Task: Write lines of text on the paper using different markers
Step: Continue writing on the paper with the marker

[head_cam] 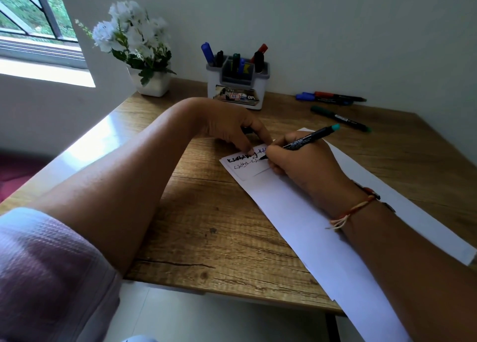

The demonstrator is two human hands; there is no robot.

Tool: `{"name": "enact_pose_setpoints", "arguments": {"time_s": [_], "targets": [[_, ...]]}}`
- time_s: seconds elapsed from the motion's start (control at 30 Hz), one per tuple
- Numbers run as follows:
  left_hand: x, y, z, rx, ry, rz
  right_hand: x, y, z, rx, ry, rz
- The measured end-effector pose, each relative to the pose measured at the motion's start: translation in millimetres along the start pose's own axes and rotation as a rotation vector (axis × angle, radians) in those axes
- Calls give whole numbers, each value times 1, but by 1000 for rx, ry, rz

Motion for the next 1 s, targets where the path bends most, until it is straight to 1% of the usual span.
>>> {"name": "enact_pose_setpoints", "arguments": {"time_s": [0.3,0.57,1.0], "targets": [[-1,1,0,5,17,-13,-1,0,0,45,-8,-2],[-1,2,-2,-10,3,-14,-4,1,1,85,-11,29],[-2,3,-3,-23,5,-12,-5,-1,0,85,2,34]]}}
Point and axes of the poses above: each hand's wrist, its own y-axis towards the middle knuckle, its own x-axis out of the palm, z = x × y, the point moved 5 cm from there along y, towards the middle knuckle, and after that the axes turned 1 degree about -y, right-handed, at the moved point
